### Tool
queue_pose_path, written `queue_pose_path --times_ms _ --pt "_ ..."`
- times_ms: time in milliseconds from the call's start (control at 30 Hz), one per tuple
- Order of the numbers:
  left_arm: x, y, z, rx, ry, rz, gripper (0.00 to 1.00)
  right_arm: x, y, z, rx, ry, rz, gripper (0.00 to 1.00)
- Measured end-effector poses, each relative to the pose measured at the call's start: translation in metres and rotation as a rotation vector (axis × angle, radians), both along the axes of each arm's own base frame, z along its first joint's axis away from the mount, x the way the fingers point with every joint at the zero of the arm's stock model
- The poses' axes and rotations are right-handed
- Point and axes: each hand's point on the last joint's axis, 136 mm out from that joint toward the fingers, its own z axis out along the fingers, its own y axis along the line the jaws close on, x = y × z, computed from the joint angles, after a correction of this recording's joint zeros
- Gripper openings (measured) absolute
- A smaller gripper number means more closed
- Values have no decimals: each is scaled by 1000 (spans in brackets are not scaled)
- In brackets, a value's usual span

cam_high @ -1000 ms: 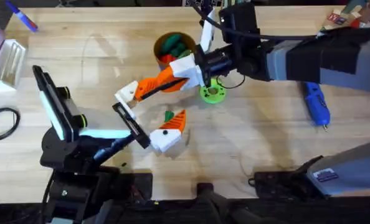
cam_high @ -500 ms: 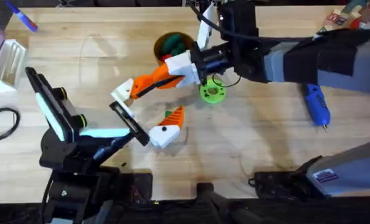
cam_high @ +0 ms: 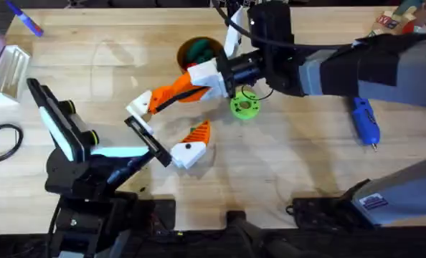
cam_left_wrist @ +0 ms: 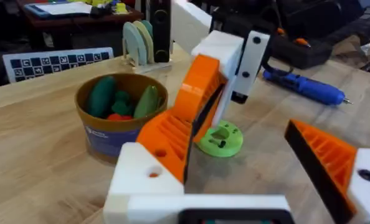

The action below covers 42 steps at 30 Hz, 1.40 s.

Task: Pick up the gripper from the table and insert it into the empty holder that is missing its gripper. Then pick up a screw, insert it into the mounting hole, and use the screwdriver to tighten it. Finally, clean up the table by picking up the vegetable and placing it into the bucket.

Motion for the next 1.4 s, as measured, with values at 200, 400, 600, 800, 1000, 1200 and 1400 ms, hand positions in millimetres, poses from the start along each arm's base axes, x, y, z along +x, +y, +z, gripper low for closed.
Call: queue_pose_path --times_ms 200,400,600,800,1000,1200,1400 --pt "3 4 0 -1 4 28 986 2 5 2 24 -15 5 8" --pt "3 4 0 -13 19 29 986 0 5 2 14 53 6 8" --pt "3 4 1 -22 29 28 985 -1 5 3 5 104 5 8" --pt "3 3 0 -27 36 26 986 0 5 2 -1 113 -6 8" --pt "3 4 -1 -42 58 33 986 3 7 -9 -9 128 -8 8" --pt "5 6 -1 -53 71 46 986 5 11 -8 17 120 23 8" --pt "6 8 -1 -46 61 58 986 5 13 -5 51 87 57 8"
